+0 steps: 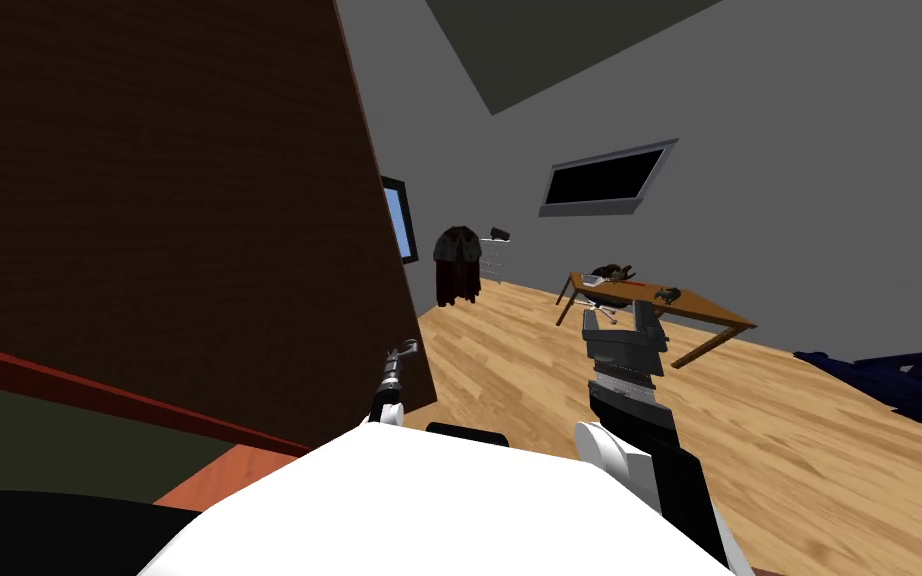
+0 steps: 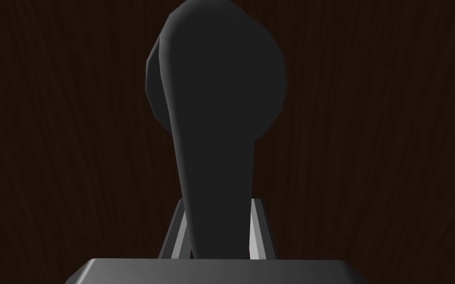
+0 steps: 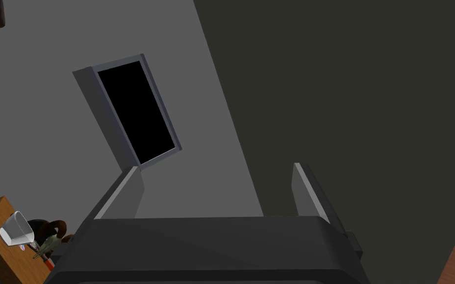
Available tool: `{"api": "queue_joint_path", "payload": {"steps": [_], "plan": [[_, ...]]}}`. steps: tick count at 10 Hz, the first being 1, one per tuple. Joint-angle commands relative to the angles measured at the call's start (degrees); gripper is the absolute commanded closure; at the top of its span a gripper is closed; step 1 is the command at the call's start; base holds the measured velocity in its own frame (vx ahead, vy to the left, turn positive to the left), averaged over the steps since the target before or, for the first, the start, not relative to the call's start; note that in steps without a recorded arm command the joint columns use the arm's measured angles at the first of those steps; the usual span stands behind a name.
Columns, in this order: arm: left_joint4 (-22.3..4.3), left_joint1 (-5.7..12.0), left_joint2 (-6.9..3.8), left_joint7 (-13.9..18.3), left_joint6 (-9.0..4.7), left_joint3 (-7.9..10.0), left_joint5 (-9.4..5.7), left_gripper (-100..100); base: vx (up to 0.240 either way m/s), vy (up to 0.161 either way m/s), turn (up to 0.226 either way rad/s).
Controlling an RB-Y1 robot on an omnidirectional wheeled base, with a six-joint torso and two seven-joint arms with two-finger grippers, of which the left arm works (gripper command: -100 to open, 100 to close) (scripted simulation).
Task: Push the door open
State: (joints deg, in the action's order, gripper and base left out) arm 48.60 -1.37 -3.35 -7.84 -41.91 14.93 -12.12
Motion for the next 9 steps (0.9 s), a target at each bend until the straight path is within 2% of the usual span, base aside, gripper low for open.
{"api": "queue_joint_path", "payload": {"steps": [1,6,7,8,9], "plan": [[-0.38,0.32,0.14,-0.28,-0.95,1.48,-0.7,100,0.213,-0.065,0.076],[-0.47,0.38,1.87,-0.96,-1.02,3.77,-1.89,100,0.186,-0.047,0.068],[-0.18,-0.3,1.21,-0.9,-0.75,4.04,-1.95,100,0.057,-0.016,0.054],[-0.15,-0.4,0.53,-1.24,-0.92,5.25,-2.64,100,0.134,0.009,0.045],[-0.13,-0.41,0.45,-1.32,-0.94,5.48,-2.78,100,0.213,-0.005,0.052]]}}
